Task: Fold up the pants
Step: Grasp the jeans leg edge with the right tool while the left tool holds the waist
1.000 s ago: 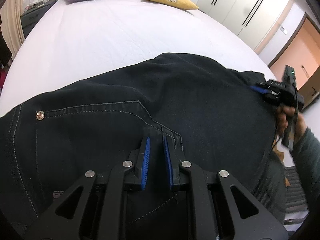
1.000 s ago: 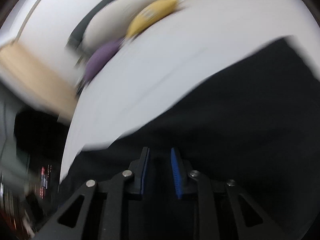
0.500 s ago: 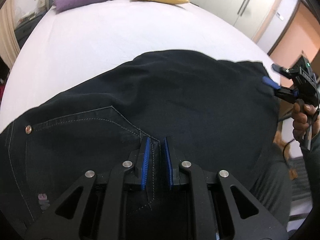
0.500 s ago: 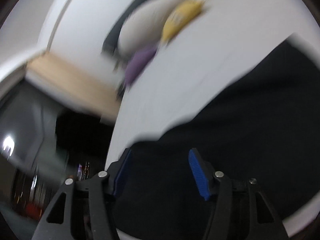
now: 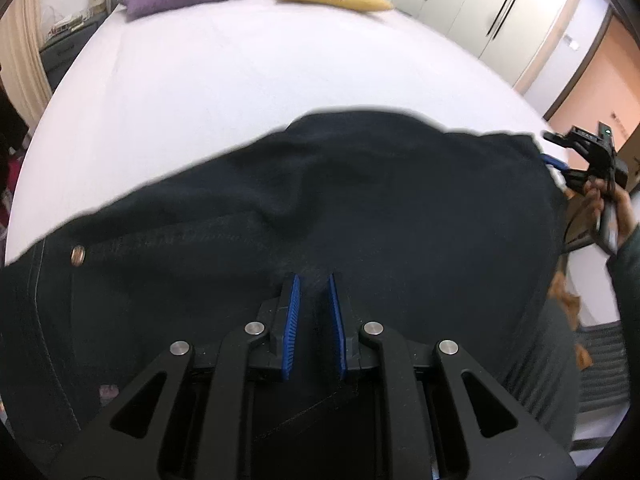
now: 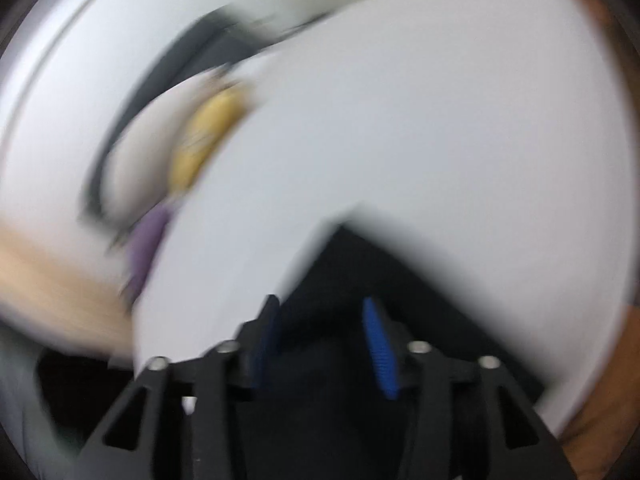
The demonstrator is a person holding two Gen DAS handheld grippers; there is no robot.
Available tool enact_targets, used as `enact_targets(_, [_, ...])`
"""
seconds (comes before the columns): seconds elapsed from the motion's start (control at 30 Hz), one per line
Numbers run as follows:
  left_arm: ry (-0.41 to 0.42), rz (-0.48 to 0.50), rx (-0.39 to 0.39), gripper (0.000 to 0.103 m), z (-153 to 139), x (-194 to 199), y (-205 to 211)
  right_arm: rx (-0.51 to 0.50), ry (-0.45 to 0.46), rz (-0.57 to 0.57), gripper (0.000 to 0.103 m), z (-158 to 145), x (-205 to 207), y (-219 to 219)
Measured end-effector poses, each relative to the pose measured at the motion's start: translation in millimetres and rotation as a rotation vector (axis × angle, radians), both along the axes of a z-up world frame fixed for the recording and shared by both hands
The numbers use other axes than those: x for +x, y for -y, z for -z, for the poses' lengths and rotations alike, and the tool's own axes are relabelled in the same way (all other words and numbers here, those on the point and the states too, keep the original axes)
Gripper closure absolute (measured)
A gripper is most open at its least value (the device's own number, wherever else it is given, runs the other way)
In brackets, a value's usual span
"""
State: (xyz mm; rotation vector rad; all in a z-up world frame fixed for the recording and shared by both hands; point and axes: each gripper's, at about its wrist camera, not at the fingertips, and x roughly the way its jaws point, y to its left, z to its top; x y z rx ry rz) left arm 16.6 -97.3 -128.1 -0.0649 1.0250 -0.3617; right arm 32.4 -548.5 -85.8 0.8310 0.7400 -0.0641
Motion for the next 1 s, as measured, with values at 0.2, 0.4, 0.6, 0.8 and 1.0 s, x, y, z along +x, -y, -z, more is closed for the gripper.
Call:
enact_targets(0.2, [0.011,0.136,-0.086,0.088,-17,38,73,0.109,0.022,-0.508,0.039,27,52,-134])
enact_targets(0.4, [-0.061,0.143,-0.087,0.089,25,65,106,0.253,-0.06,-0.231,0.096,74,68,-17])
enact_targets(0.6, [-0.038,0.06,-0.116,0.088,27,47,59,0.095,-0.025,0.163,0.074,40,-18,88])
enact_targets(0.8, [-0.021,-0.063,-0.114,0.088,21,23,16,0.195,0.202,-0.152,0.022,4,-57,2])
enact_targets(1.0, [-0.009,-0.111,-0.152,0.088,31,22,-11,0.294,0.118,-0.279,0.046,72,-53,-61])
